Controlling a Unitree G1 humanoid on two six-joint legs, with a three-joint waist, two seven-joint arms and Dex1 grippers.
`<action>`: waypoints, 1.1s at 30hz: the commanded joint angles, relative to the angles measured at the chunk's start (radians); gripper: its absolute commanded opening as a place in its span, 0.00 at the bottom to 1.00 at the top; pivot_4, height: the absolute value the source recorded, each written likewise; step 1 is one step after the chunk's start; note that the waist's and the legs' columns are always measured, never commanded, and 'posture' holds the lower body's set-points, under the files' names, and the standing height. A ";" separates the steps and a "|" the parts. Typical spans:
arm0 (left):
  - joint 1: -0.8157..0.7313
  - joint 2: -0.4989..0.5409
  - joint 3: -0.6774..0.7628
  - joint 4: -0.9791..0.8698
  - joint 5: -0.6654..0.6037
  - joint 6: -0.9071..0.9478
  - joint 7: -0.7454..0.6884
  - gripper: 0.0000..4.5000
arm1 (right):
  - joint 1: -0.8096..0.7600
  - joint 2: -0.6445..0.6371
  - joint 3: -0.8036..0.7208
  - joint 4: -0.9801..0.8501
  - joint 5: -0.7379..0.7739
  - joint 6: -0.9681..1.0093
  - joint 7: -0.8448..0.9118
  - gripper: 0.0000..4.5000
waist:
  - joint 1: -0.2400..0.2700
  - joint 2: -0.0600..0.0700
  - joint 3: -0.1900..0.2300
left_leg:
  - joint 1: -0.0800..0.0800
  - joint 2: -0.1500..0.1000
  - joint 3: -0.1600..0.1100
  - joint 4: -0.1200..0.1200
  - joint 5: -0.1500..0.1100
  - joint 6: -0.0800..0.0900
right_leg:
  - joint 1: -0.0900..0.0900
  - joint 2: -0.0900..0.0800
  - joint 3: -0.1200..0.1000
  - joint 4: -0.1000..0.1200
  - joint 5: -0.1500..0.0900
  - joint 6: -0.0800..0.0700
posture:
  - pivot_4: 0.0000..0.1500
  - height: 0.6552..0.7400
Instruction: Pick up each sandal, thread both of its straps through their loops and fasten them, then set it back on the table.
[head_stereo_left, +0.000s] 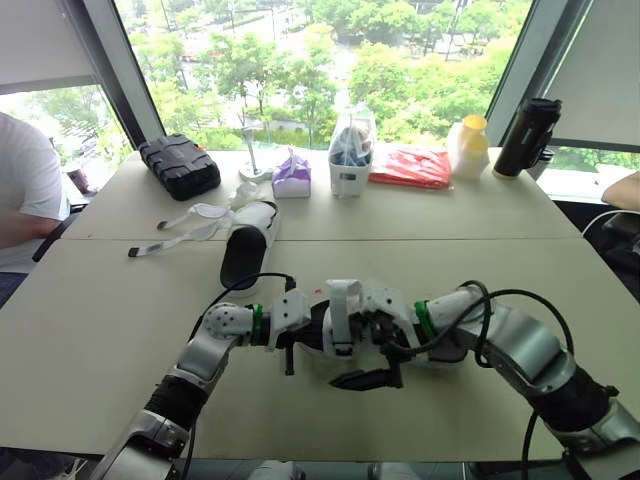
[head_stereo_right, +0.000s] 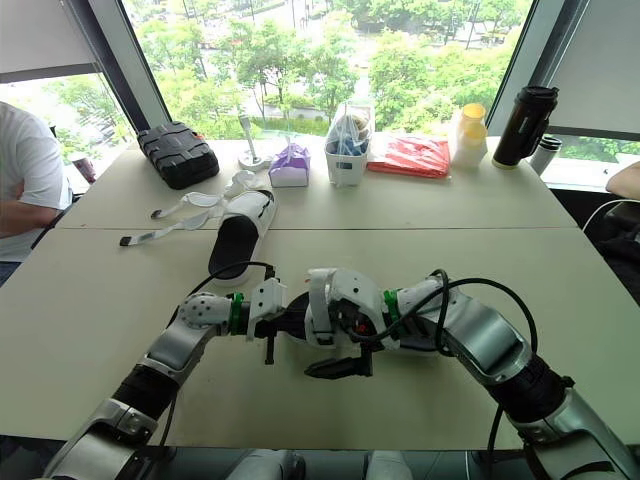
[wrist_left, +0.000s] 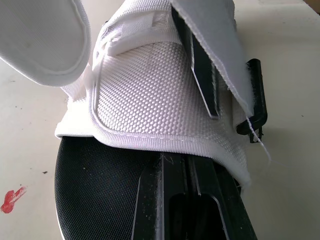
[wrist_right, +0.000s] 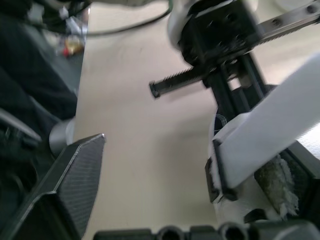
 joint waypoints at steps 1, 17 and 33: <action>0.041 -0.001 -0.083 0.077 0.070 0.024 -0.013 0.00 | -0.053 0.038 -0.106 0.030 0.071 0.098 -0.047 1.00 | 0.002 0.000 0.000 | 0.000 0.000 0.000 0.000 0.000 0.000 | 0.000 0.000 0.000 0.000 0.000 0.000 | 1.00 1.00; 0.041 0.005 -0.075 0.080 0.072 0.019 -0.010 0.00 | -0.071 0.124 -0.149 0.064 0.188 0.279 -0.108 0.72 | 0.002 0.001 0.000 | -0.002 -0.003 -0.001 -0.001 -0.001 0.001 | -0.002 -0.002 0.000 0.000 0.000 0.000 | 1.00 1.00; 0.039 0.000 -0.079 0.082 0.073 0.019 -0.010 0.00 | -0.032 0.097 -0.106 0.020 0.215 0.301 -0.145 0.02 | 0.002 0.001 0.000 | -0.001 -0.003 -0.001 -0.001 -0.001 0.001 | -0.002 -0.002 -0.001 0.000 0.000 0.000 | 1.00 1.00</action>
